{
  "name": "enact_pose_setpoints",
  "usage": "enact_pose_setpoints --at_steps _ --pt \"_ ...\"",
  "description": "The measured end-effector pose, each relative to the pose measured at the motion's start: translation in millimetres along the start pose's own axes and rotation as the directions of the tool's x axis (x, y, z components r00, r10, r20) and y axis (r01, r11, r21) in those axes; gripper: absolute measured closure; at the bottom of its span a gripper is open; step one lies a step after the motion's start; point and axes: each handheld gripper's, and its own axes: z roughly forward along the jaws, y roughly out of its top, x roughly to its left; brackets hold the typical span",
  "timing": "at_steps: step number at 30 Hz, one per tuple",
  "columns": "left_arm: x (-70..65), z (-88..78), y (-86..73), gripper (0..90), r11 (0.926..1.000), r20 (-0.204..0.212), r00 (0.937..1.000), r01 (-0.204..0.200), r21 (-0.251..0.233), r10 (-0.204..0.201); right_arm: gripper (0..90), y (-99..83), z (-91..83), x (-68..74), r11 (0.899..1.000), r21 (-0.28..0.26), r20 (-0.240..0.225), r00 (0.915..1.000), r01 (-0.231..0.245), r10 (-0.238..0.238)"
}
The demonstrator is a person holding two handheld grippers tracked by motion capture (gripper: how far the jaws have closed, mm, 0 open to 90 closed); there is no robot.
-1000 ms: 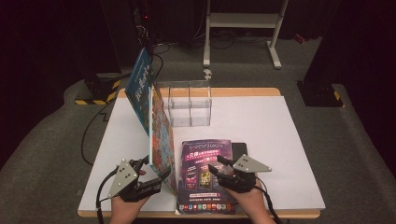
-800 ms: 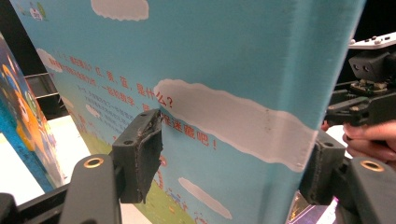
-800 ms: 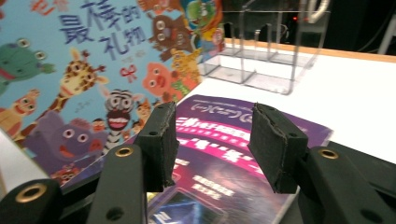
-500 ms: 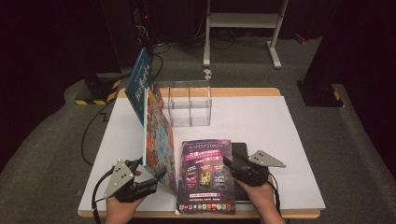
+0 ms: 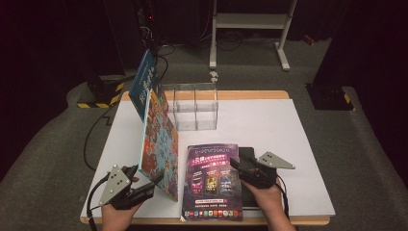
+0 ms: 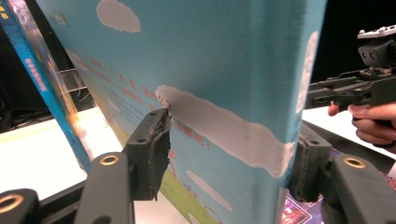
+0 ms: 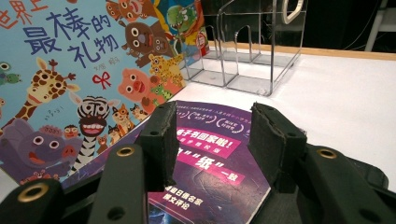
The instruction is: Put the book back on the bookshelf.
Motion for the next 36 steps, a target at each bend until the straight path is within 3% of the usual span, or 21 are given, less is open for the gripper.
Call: enact_pose_setpoints --at_steps 6,13,17,19,28,36 --pt "2.1 -3.7 2.8 48.1 0.9999 -0.006 0.9999 -0.009 -0.009 0.009 51.3 0.2 0.3 -0.9 1.0 -0.001 -0.001 1.0 -0.005 0.005" --pt "6.0 -8.4 6.6 61.8 0.9994 -0.021 0.9992 -0.033 -0.013 0.033 51.3 0.3 0.0 -1.0 1.0 -0.001 -0.003 1.0 -0.007 0.007" --pt "8.4 -10.5 8.9 69.5 0.9986 -0.058 0.9972 -0.049 -0.023 0.047 51.4 0.4 0.4 -1.0 1.0 -0.002 -0.006 0.9999 -0.009 0.009" --pt "9.6 -11.2 9.5 72.7 0.9972 -0.101 0.9929 -0.068 -0.033 0.064 51.4 0.4 1.0 -0.8 1.0 -0.001 -0.007 0.9999 -0.009 0.009" --pt "22.8 -15.8 16.5 76.8 0.9983 -0.157 0.9872 -0.036 -0.046 0.028 51.5 0.9 3.2 -0.6 1.0 0.001 -0.012 0.9999 -0.012 0.012" --pt "26.7 -15.4 22.0 77.3 0.999 -0.163 0.9866 -0.003 -0.045 -0.004 51.6 1.5 2.1 -1.4 1.0 -0.004 -0.015 0.9997 -0.021 0.021"
